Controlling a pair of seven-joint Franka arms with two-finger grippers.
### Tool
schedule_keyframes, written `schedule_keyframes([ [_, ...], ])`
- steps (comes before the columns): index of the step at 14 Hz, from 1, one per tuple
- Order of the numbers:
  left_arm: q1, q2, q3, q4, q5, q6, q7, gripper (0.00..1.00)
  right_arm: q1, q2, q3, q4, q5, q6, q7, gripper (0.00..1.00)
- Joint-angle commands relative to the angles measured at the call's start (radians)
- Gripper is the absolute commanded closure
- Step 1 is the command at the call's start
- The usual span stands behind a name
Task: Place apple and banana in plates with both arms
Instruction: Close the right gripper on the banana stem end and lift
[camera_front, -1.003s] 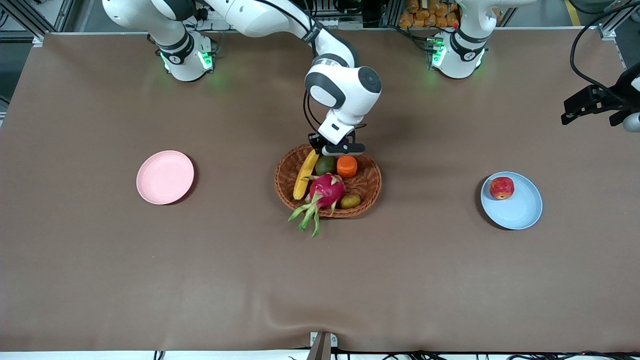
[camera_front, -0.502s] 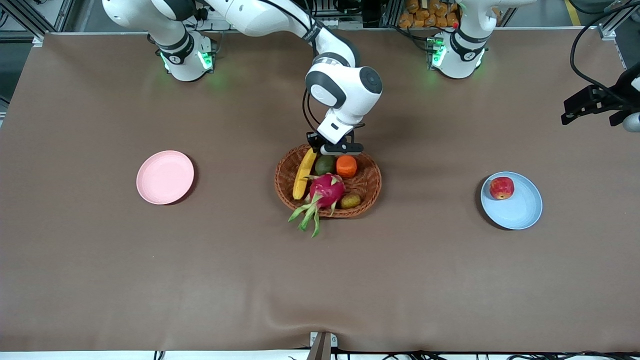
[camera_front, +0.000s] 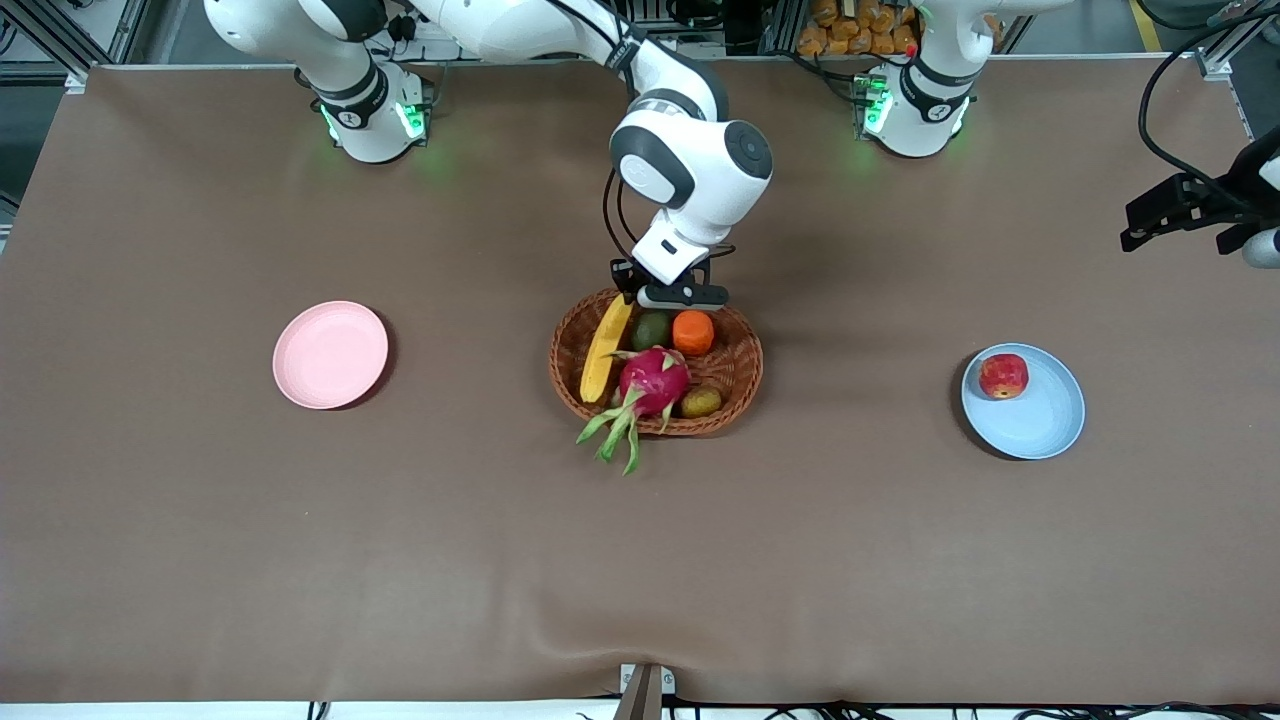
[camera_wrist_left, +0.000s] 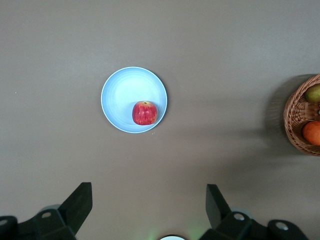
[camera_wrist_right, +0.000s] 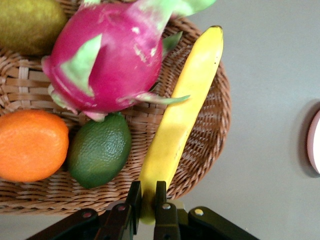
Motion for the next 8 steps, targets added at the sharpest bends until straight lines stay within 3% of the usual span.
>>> schedule_keyframes([
  [1,-0.001,0.009,-0.002,0.018,-0.014,-0.014,-0.008,0.0,-0.032,-0.045,0.01,0.016,-0.012,-0.059,-0.048,1.0],
  [8,-0.001,0.009,-0.002,0.015,-0.014,-0.014,-0.008,0.0,-0.227,-0.229,0.014,0.005,0.071,-0.13,-0.247,1.0],
])
